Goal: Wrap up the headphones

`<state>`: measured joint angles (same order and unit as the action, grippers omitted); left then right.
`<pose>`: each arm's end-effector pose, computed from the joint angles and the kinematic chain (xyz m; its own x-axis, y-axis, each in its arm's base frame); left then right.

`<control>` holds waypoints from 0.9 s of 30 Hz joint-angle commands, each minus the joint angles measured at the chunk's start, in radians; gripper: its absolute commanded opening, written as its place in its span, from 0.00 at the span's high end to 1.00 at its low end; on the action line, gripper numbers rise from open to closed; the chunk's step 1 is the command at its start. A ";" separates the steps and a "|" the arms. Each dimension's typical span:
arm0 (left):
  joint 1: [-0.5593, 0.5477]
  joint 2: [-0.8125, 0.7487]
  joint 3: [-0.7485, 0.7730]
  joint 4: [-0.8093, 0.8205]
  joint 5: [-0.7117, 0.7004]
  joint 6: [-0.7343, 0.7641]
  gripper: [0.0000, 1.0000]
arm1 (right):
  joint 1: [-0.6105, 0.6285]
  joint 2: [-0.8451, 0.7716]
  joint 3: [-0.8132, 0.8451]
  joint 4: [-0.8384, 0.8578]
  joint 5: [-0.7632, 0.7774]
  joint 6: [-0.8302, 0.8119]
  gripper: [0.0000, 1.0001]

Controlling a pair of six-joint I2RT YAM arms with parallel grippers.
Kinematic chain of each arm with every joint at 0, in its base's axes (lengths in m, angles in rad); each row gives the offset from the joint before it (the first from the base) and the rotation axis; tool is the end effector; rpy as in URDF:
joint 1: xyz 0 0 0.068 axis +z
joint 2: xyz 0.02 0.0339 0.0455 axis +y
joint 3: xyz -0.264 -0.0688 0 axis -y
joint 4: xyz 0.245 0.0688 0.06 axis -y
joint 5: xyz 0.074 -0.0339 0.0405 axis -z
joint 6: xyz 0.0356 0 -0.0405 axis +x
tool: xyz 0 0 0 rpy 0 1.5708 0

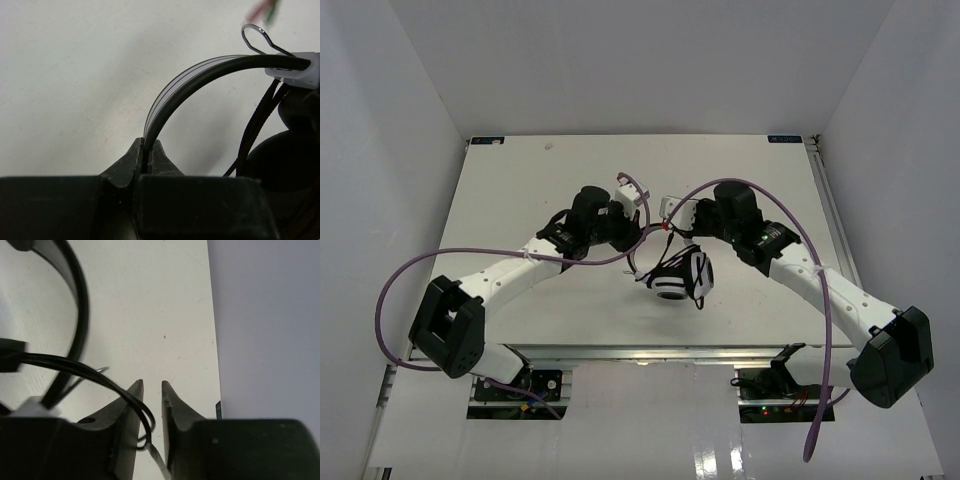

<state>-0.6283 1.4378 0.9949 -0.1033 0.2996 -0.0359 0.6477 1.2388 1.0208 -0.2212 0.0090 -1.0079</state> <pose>0.2562 -0.1992 0.2683 -0.4475 0.2827 -0.8484 0.7500 0.6353 -0.1839 0.2277 0.1719 0.3221 0.3238 -0.8155 -0.4798 -0.6053 0.2112 -0.7675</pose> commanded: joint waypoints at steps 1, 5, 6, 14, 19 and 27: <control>0.006 -0.062 -0.007 -0.015 0.127 0.012 1.00 | -0.065 -0.001 0.004 0.040 -0.171 0.038 0.67; 0.036 0.030 0.032 -0.059 0.091 -0.048 1.00 | -0.137 0.033 -0.003 0.002 -0.333 0.091 0.58; 0.041 0.050 0.038 -0.062 0.094 -0.058 1.00 | -0.145 0.041 -0.007 -0.003 -0.351 0.098 0.58; 0.067 0.211 0.106 -0.075 0.078 -0.101 1.00 | -0.194 0.116 -0.045 -0.039 -0.396 0.132 0.38; 0.097 0.279 0.165 -0.127 0.070 -0.102 1.00 | -0.228 0.177 -0.023 -0.068 -0.420 0.156 0.33; 0.161 0.344 0.209 -0.168 -0.092 -0.175 1.00 | -0.377 0.114 0.034 -0.056 -0.563 0.387 0.23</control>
<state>-0.5104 1.7688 1.1392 -0.2766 0.2622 -0.1269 0.3607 1.4201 0.9945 -0.2977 -0.4215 -0.7880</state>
